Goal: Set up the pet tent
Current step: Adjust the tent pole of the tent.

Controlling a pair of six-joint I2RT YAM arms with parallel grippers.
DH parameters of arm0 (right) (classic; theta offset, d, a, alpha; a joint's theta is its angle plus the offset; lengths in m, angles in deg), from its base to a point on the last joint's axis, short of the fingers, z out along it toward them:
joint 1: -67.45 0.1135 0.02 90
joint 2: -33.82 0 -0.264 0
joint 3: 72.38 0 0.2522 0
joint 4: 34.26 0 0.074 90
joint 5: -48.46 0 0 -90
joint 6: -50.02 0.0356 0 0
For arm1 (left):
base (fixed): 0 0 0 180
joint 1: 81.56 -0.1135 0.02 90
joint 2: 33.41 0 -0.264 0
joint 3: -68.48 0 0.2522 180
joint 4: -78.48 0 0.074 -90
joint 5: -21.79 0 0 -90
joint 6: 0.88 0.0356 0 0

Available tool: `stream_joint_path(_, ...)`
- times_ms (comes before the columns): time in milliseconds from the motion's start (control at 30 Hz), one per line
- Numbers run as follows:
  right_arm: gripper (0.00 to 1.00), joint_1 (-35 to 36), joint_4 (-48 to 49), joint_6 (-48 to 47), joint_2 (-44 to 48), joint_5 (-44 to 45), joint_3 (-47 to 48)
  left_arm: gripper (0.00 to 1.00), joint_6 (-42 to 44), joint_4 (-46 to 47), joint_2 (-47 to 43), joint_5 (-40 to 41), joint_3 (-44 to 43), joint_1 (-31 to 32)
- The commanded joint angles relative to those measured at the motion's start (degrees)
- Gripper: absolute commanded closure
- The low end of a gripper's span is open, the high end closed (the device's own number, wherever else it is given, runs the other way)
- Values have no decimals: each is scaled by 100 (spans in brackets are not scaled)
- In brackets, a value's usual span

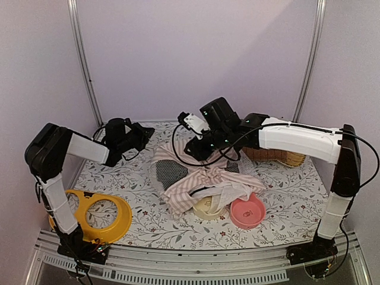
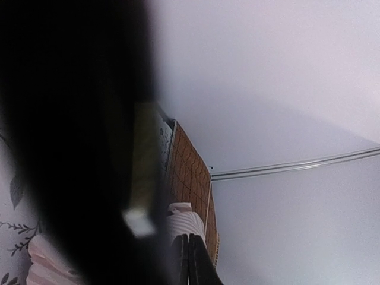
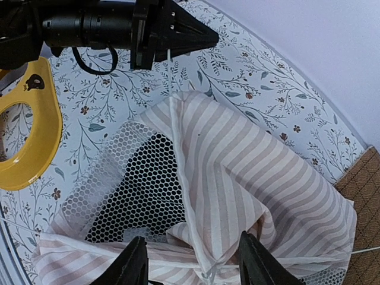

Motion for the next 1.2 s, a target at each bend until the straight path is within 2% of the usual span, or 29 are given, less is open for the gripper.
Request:
stream_joint_path(0,45,171,154,409,-428,-396,559,100,-173,320,-200,112,287,427)
stream_joint_path(133,41,227,317,454,-1043,-440,1113,100,-206,355,-298,164,452,669)
stream_joint_path(333,43,235,478,382,-1858,-581,1709,100,-253,443,-466,181,695,923)
stream_joint_path(567,45,226,679,382,-2375,-241,2157,100,-323,642,-628,132,1003,1007)
stream_joint_path(600,50,214,657,378,-2441,-185,2229,100,-317,651,-651,94,1019,1004)
stream_joint_path(667,66,211,615,399,-2493,-146,2327,100,-270,651,-704,42,1043,1003)
stream_joint_path(733,90,210,590,426,-2471,-118,2345,100,-165,661,-756,-21,1064,981)
stream_joint_path(767,99,209,527,448,-2458,-48,2367,94,-110,680,-778,-67,1073,947)
stream_joint_path(867,100,201,168,618,-2403,140,2453,72,174,573,-932,-265,1095,724)
stream_joint_path(900,100,195,52,681,-2360,163,2449,62,299,445,-992,-312,1085,584)
stream_joint_path(967,100,192,-168,797,-2273,161,2427,52,594,137,-1120,-424,1025,325)
stream_joint_path(1067,100,185,-471,889,-2207,108,2412,45,888,-164,-1333,-502,1079,-55)
stream_joint_path(1167,100,190,-726,983,-2176,62,2384,43,1160,-377,-1487,-626,1107,-398)
